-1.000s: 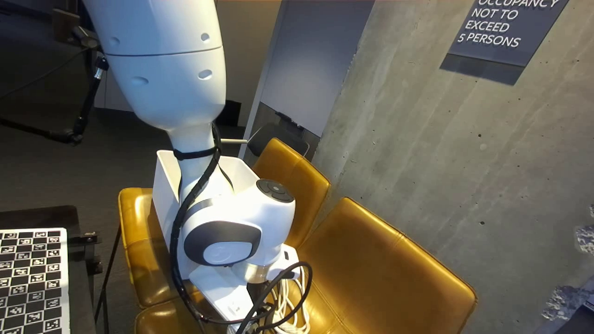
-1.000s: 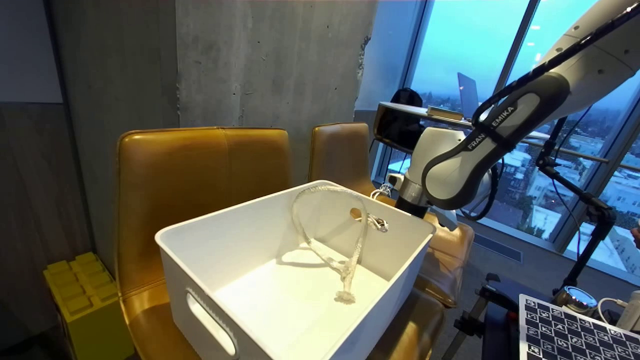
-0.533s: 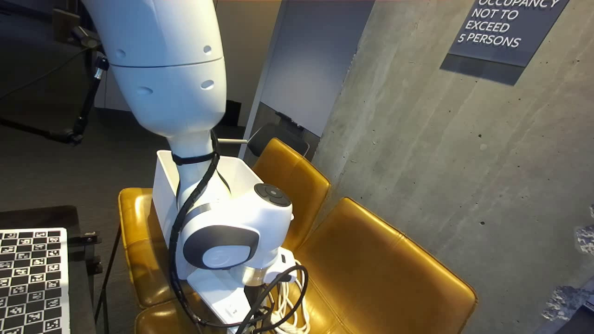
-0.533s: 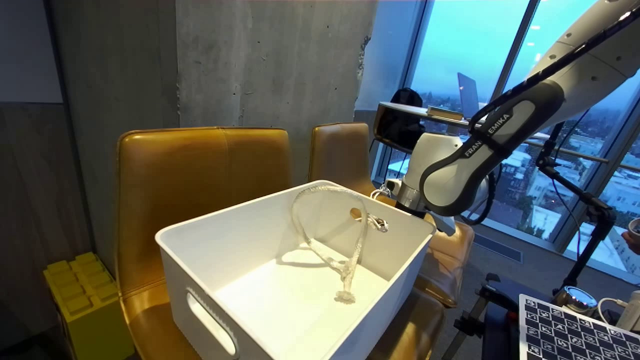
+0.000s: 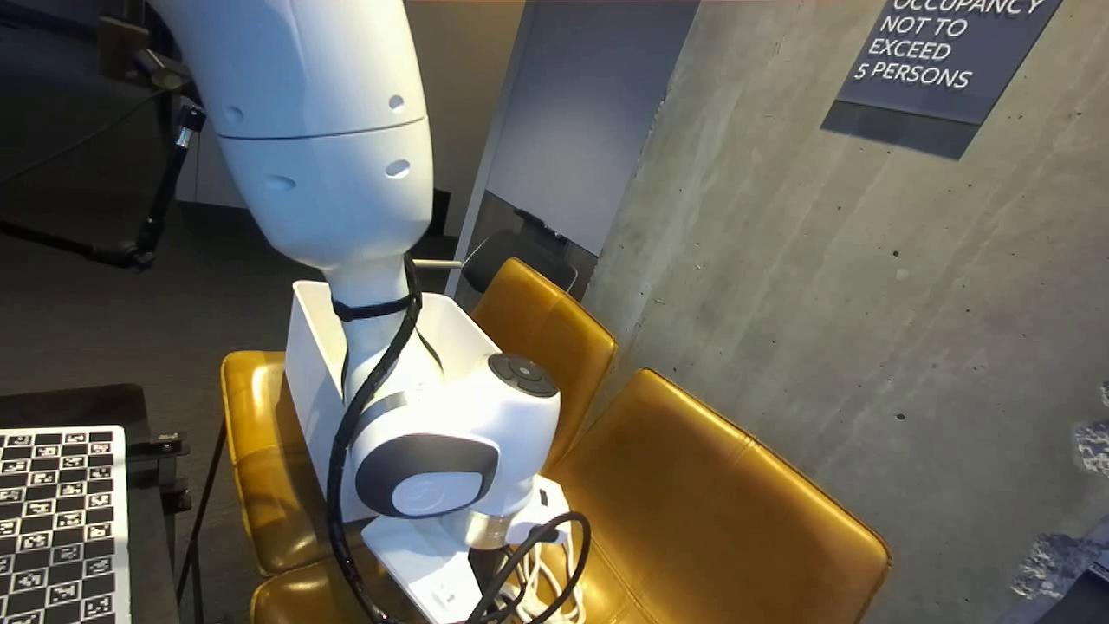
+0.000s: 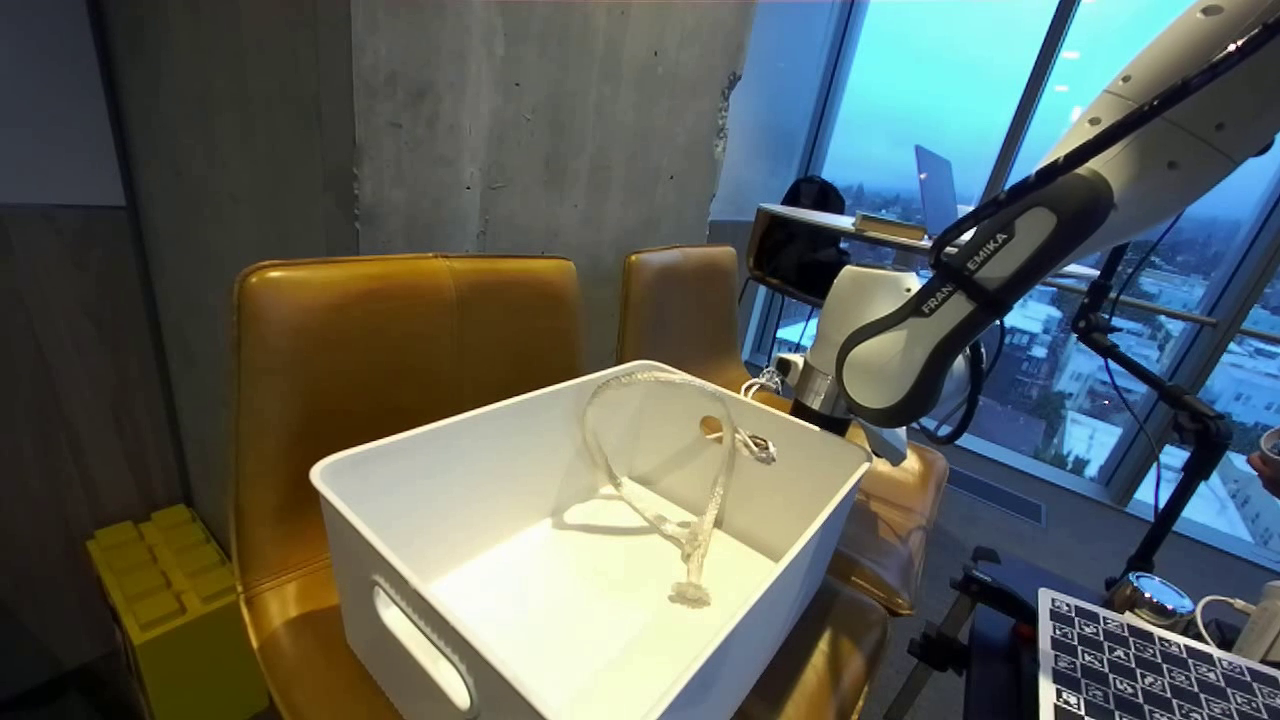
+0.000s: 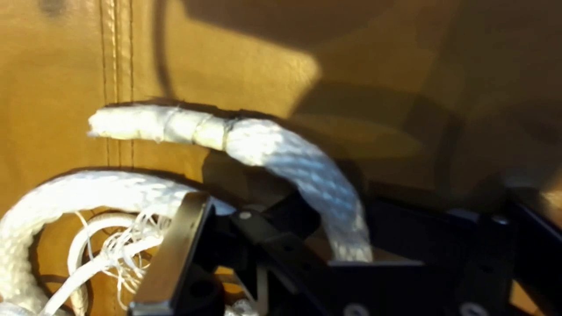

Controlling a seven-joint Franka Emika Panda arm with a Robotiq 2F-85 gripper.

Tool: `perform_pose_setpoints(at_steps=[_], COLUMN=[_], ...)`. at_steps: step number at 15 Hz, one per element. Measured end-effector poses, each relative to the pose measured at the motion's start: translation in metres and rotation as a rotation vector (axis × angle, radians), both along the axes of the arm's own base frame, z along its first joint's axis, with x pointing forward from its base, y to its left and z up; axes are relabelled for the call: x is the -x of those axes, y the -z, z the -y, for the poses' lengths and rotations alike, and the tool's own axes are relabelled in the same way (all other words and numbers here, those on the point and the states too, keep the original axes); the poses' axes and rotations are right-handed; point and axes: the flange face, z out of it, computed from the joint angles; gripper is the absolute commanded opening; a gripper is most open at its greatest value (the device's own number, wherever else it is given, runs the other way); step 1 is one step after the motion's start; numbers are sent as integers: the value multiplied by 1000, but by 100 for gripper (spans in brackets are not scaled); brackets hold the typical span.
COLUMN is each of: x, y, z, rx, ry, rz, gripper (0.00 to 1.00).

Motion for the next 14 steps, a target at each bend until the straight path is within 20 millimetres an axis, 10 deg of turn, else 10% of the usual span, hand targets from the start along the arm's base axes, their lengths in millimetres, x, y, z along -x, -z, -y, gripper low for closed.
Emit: perform_pose_setpoints(at_steps=[8, 14], x=[-5, -20], y=[-27, -146], z=[4, 11], rx=[5, 38], ry=[29, 40], rz=[8, 112], gripper=[0, 0])
